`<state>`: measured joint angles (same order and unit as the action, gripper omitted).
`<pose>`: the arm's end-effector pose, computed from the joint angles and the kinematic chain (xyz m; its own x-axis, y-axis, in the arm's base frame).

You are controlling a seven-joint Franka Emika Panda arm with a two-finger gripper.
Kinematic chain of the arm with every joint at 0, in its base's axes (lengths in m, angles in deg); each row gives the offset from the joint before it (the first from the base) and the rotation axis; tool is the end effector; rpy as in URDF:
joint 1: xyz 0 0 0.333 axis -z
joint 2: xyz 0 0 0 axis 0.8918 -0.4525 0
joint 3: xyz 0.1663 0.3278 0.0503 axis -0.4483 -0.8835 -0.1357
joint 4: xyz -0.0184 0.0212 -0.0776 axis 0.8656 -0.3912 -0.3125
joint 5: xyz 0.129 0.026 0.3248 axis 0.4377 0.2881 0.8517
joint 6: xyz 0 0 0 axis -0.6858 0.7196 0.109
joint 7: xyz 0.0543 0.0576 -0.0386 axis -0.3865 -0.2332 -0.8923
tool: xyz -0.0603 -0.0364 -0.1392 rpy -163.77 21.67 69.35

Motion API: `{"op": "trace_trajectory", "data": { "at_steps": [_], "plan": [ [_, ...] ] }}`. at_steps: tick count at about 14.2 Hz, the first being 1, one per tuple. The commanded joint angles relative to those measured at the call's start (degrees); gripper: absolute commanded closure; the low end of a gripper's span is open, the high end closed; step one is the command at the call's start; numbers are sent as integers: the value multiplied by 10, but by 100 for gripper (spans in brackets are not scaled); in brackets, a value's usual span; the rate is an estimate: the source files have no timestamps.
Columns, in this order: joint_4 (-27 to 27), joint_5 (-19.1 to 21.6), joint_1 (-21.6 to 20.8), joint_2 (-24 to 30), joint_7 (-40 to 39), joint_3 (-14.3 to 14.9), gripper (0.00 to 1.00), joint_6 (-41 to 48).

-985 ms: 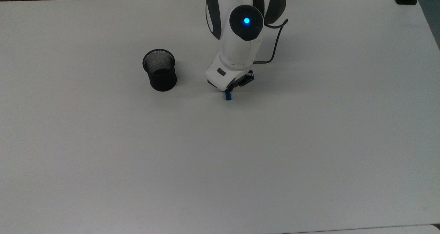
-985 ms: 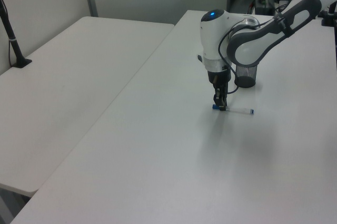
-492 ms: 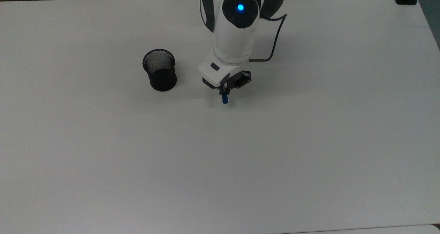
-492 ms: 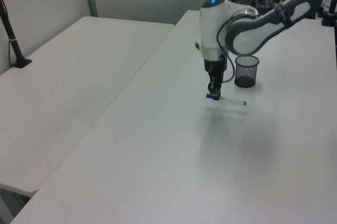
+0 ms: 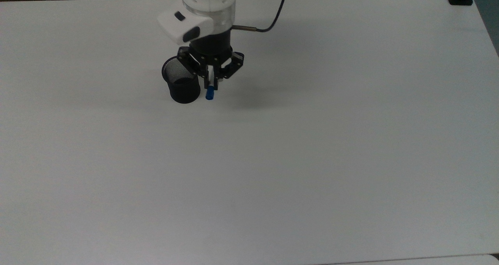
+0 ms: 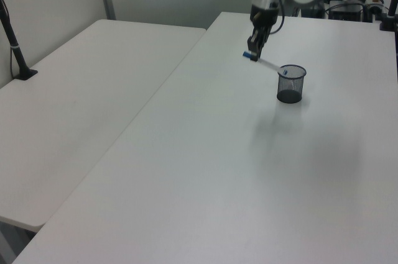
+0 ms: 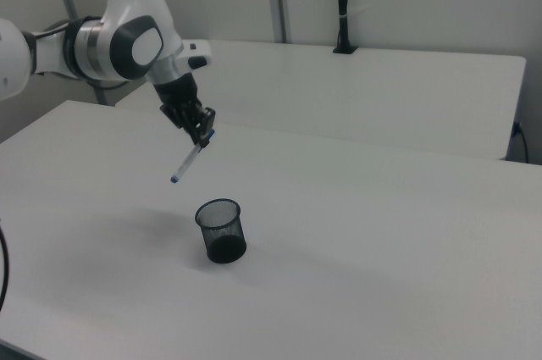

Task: Insert the marker
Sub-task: 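Lower the marker into the mesh cup and open the gripper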

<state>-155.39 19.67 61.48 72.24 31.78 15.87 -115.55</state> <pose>0.6083 0.0345 0.5092 0.9785 -0.0728 0.1930 -0.0816 -0.9959 0.0383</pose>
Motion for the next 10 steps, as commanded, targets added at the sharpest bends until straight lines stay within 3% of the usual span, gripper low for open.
{"op": "trace_trajectory", "data": {
  "at_steps": [1,4,10],
  "plan": [
    [-78,9,39,71,-29,0,98,-42],
    [-169,3,59,101,-34,0,98,-154],
    [-210,-4,88,101,-35,0,97,-197]
  ]
}}
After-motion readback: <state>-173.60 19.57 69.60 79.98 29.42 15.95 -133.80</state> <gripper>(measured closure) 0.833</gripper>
